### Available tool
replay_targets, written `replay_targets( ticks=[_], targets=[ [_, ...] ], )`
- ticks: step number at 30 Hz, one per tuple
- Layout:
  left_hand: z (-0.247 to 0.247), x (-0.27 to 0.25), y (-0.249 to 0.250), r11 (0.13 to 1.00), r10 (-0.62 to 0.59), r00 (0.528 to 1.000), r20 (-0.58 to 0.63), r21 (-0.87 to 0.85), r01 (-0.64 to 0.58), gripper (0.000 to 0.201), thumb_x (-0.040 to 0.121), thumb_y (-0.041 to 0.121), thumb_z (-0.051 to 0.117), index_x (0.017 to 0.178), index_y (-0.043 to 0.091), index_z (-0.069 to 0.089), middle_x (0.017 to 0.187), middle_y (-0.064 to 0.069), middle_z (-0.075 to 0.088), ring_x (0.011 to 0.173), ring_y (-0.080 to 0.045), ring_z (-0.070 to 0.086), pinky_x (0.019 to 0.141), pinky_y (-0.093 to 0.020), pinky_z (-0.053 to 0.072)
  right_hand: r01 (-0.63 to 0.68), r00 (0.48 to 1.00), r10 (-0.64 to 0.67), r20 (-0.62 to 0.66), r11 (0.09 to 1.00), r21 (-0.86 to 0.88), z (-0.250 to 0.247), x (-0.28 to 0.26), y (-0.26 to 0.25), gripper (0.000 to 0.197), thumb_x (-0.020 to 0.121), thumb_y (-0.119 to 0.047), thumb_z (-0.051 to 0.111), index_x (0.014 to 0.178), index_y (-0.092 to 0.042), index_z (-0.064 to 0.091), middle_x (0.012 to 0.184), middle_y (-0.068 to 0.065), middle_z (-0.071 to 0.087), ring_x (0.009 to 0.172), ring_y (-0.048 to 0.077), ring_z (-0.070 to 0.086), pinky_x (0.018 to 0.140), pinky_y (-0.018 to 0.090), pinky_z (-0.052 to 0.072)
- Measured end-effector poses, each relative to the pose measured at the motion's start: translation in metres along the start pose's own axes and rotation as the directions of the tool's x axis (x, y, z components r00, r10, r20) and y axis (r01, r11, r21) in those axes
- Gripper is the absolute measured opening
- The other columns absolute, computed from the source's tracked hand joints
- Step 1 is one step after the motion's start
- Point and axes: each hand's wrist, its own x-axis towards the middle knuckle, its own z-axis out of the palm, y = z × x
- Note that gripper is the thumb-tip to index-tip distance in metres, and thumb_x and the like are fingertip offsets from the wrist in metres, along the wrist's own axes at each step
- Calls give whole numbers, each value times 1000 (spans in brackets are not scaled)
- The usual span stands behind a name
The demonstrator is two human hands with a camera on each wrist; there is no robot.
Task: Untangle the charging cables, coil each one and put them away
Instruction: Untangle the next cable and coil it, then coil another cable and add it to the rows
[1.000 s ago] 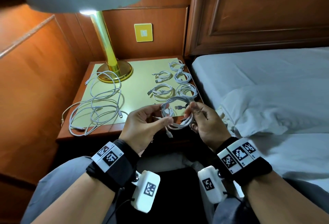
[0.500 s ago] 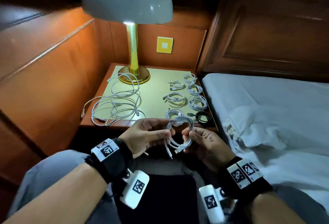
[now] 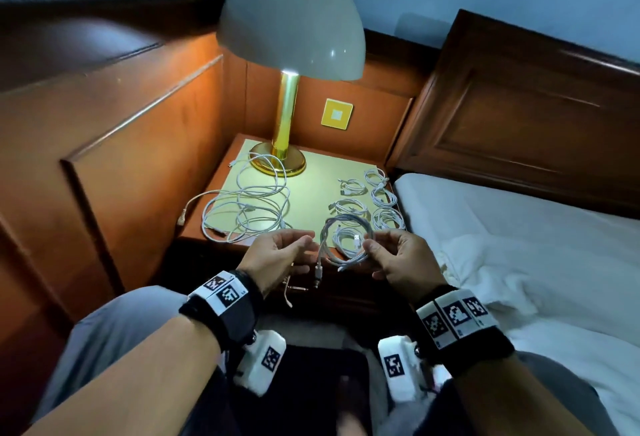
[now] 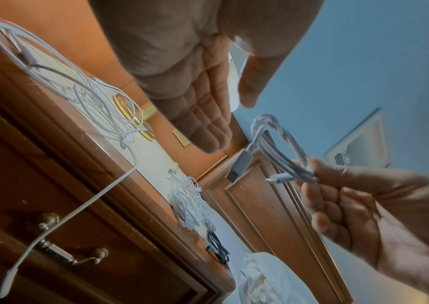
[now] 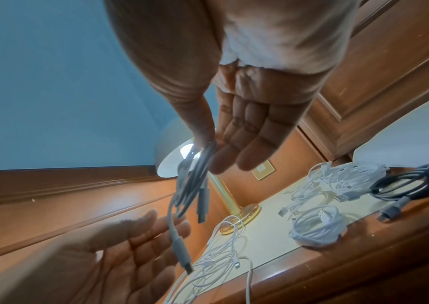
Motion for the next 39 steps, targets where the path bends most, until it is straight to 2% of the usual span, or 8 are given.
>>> replay_targets(
  ticks=[9, 19, 21, 28, 31, 33, 37, 39],
  targets=[
    [-12, 24, 4, 973, 61, 992, -108, 228, -35, 12, 99, 14, 60, 101, 11, 72, 94, -10, 75, 74, -18, 69, 65, -35, 58, -187, 975, 210, -69, 950, 248, 10, 59, 15, 14, 94, -10, 65, 105, -2, 63, 87, 13, 74, 73, 19, 74, 62, 30, 58],
    [-36, 181, 11, 808, 230, 959, -166, 582, -93, 12, 96, 22, 59, 98, 23, 71, 92, 3, 72, 86, -19, 70, 85, -44, 58, -199, 965, 229, -128, 957, 213, 8, 248, 25, 9, 98, -7, 60, 89, -5, 59, 73, 9, 65, 56, 10, 69, 64, 29, 59],
    [-30, 205, 9, 788, 249, 955, -161, 607, -103, 14, 96, 22, 59, 101, 21, 72, 94, 4, 72, 87, -18, 69, 86, -42, 58, -235, 956, 259, -135, 957, 169, 6, 281, 32, 14, 99, -7, 57, 86, -4, 57, 72, 11, 63, 52, 8, 67, 61, 27, 58],
    [-15, 257, 10, 620, 355, 935, 2, 748, -237, 11, 95, 23, 62, 98, 21, 73, 90, 9, 70, 68, -1, 60, 68, -22, 43, -410, 900, 423, -110, 904, 121, 12, 371, 52, 31, 102, -5, 51, 131, 7, 48, 82, 16, 62, 64, 16, 64, 57, 26, 57],
    [-27, 270, 9, 570, 375, 927, 5, 788, -235, 10, 94, 21, 63, 96, 20, 73, 91, 10, 70, 66, 2, 57, 66, -19, 38, -483, 860, 498, -108, 865, 136, 20, 406, 59, 25, 100, -3, 54, 122, 9, 54, 102, 21, 66, 69, 18, 64, 60, 31, 59],
    [-35, 274, 8, 561, 376, 927, -10, 798, -219, 9, 93, 20, 64, 93, 21, 72, 90, 10, 69, 64, 2, 57, 63, -11, 36, -512, 843, 527, -104, 847, 142, 25, 423, 61, 17, 100, -3, 54, 114, 6, 55, 101, 16, 65, 69, 17, 66, 48, 29, 57],
    [-44, 274, 8, 537, 370, 929, -6, 818, -208, 9, 92, 20, 64, 93, 22, 72, 87, 13, 67, 64, 2, 56, 64, -5, 35, -550, 824, 558, -99, 829, 98, 33, 443, 63, 7, 103, -2, 48, 103, 0, 54, 106, 9, 65, 84, 20, 71, 61, 32, 58],
    [-47, 273, 9, 541, 367, 930, -11, 816, -204, 9, 93, 20, 64, 94, 22, 73, 86, 14, 67, 65, 3, 56, 64, -4, 36, -538, 839, 535, -100, 843, -3, 37, 447, 65, 5, 102, -5, 51, 100, -2, 56, 97, 9, 73, 71, 13, 73, 51, 26, 57]
  ],
)
